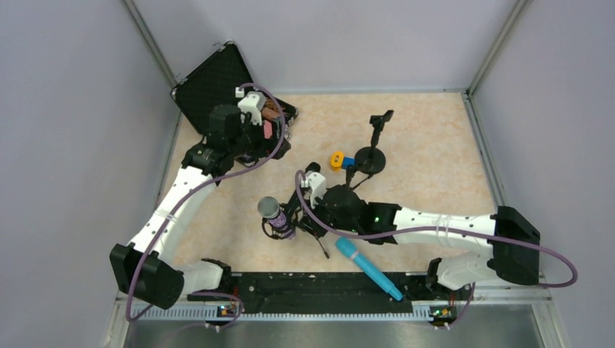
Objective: Attach the microphones to the stand
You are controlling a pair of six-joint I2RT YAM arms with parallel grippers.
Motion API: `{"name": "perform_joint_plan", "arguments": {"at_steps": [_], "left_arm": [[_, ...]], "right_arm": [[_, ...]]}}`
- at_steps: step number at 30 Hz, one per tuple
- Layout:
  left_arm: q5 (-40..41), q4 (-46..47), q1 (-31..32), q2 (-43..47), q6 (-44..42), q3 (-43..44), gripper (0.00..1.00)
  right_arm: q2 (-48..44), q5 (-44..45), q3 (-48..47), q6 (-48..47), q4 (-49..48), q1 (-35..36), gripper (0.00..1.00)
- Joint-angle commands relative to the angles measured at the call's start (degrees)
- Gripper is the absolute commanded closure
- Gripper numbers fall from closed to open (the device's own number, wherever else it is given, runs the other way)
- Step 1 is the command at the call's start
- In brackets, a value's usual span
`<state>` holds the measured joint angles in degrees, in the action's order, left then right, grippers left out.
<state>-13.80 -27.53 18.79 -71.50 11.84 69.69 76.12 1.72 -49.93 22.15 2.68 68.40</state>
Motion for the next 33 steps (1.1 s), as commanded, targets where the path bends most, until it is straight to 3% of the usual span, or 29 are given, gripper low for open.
{"name": "perform_joint_plan", "arguments": {"at_steps": [1, 6, 12, 15, 22, 33], "left_arm": [[1.1, 1.2, -0.1, 2.4, -0.9, -0.1, 0.02], [1.5, 1.2, -0.1, 2.7, -0.9, -0.1, 0.02], [1.8, 1.1, -0.1, 3.0, -1.2, -0.1, 0.02], [2.0, 1.2, -0.1, 3.0, -1.3, -0.1, 0.02], [1.6, 1.2, -0.1, 2.5, -1.4, 0.0, 0.02], [0.8, 0.3, -0.1, 1.6, -1.9, 0.6, 0.02]], "right_arm": [[0.5, 2.1, -2.9, 2.6, -1.2, -0.3, 0.90], [-3.1, 3.1, -1.7, -0.4, 0.6, -0.4, 0.70], [-9.9, 1.7, 1.6, -8.6, 1.9, -1.0, 0.28], [-11.3, -1.3, 2.1, -14.0, 3.5, -2.3, 0.15], [-10.8, -19.0, 0.1, -22.6, 5.7, -11.1, 0.11], [-1.9, -30.9, -5.1, -36.2, 4.2, -15.3, 0.07]]}}
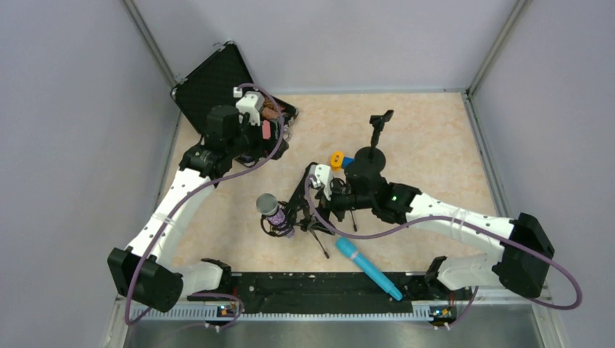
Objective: Attach the microphones to the stand
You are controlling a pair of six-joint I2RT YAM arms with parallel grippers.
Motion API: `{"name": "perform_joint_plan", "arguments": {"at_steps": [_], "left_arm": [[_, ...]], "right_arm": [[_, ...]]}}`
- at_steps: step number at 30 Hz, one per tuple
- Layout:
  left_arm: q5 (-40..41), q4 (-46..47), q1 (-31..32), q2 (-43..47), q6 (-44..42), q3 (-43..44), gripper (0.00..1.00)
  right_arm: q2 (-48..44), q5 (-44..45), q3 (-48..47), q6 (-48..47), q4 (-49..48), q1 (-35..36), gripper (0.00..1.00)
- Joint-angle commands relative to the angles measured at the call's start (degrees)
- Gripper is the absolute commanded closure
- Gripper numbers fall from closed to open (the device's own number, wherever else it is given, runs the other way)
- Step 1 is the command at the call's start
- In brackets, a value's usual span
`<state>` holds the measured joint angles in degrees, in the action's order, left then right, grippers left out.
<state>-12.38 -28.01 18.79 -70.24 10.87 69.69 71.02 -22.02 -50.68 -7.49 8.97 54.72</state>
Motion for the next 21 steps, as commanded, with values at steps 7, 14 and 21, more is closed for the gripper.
{"name": "perform_joint_plan", "arguments": {"at_steps": [7, 14, 21], "left_arm": [[-0.5, 0.0, -0.1, -0.3, -1.3, 1.2, 0.02], [0.1, -0.7, -0.1, -0.5, -1.7, 1.6, 0.02], [1.0, -0.9, -0.1, -0.2, -2.0, 1.7, 0.02]], "right_arm": [[10.1, -12.5, -9.0, -9.2, -4.7, -2.8, 0.09], [14.2, -15.6, -12.2, -10.1, -6.3, -2.9, 0.16], [18.3, -20.7, -15.5, -10.0, -4.5, -2.8, 0.47]]}}
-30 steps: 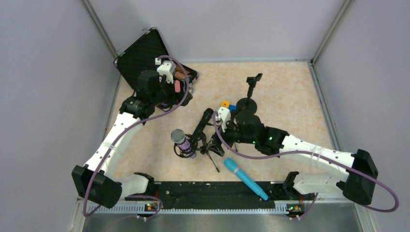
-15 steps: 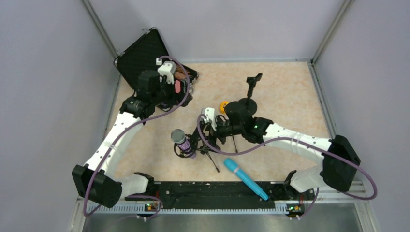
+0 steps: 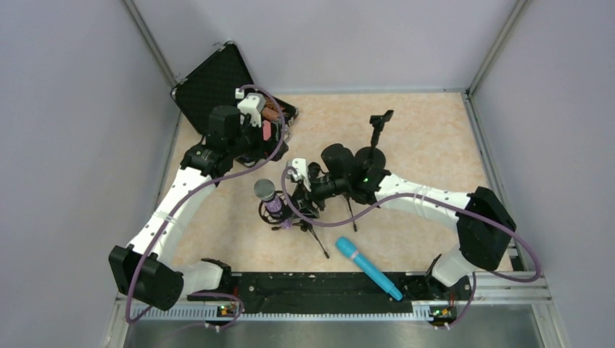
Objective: Attach the microphones to the stand
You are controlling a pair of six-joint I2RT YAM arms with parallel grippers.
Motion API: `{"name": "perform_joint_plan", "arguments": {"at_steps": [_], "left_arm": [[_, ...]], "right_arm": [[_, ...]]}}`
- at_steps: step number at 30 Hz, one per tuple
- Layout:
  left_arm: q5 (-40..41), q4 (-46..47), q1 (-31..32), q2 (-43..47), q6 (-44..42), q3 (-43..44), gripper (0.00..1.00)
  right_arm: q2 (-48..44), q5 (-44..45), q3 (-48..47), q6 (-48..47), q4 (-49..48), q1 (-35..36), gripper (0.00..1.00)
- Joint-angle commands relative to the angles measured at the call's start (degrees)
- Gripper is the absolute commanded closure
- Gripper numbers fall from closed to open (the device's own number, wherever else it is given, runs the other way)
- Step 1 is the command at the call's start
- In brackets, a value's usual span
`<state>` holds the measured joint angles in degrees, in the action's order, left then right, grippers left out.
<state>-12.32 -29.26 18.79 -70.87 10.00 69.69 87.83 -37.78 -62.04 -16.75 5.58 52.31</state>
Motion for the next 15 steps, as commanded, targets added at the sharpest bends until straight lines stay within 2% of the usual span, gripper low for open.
{"name": "perform_joint_plan", "arguments": {"at_steps": [1, 5, 9, 15], "left_arm": [[1.2, 0.3, -0.1, 0.5, -1.2, 1.7, 0.02], [2.2, 0.1, -0.1, 0.6, -1.4, 1.6, 0.02], [3.0, 0.2, -0.1, 0.5, -1.4, 1.7, 0.02], [4.7, 0.3, -0.1, 0.8, -1.1, 1.6, 0.02]], "right_arm": [[1.9, -5.5, -4.4, -0.5, -1.0, -0.4, 0.53], [2.6, -6.1, -5.2, 0.4, -0.2, -0.4, 0.80], [1.1, -5.0, -4.8, 1.3, -0.2, -0.5, 1.00], [-2.8, -1.7, -1.9, 4.3, -4.7, -0.4, 1.00]]}}
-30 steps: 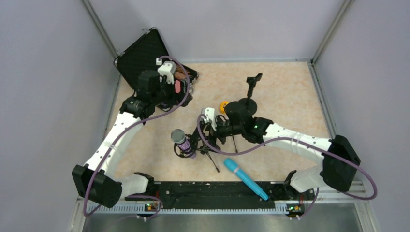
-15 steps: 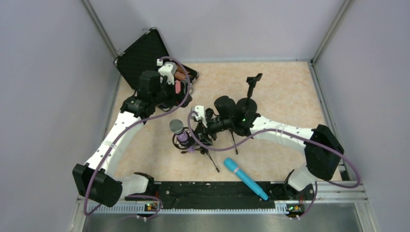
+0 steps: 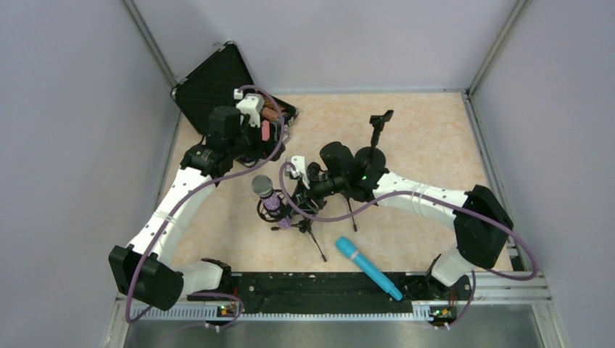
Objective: Attach the microphones to the stand
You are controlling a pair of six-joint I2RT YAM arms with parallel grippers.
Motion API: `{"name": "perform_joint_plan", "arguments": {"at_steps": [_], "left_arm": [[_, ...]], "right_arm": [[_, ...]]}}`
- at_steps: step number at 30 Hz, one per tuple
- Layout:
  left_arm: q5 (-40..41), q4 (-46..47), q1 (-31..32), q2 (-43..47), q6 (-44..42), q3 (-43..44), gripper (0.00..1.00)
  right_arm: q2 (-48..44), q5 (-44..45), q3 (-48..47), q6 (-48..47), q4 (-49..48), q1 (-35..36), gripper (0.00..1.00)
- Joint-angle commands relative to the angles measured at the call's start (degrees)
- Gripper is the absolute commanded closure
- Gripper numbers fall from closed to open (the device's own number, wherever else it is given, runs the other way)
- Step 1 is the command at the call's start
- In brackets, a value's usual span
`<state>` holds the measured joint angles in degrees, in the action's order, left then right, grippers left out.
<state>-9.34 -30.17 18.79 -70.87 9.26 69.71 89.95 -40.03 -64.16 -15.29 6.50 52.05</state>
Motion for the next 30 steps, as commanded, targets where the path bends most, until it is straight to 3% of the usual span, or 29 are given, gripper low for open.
{"name": "perform_joint_plan", "arguments": {"at_steps": [1, 16, 30], "left_arm": [[1.9, 1.2, -0.1, 0.8, -0.4, 1.4, 0.02], [4.0, 1.0, -0.1, 0.4, -0.1, 1.4, 0.02], [8.1, -1.0, -0.2, -1.4, 0.4, 2.5, 0.02]], "right_arm": [[-5.8, 1.4, 1.1, 3.9, -7.5, -0.1, 1.00], [-14.6, 2.9, 2.5, 11.9, -19.1, -0.1, 1.00], [-17.9, 1.0, -5.0, 13.8, -17.8, 0.0, 1.00]]}}
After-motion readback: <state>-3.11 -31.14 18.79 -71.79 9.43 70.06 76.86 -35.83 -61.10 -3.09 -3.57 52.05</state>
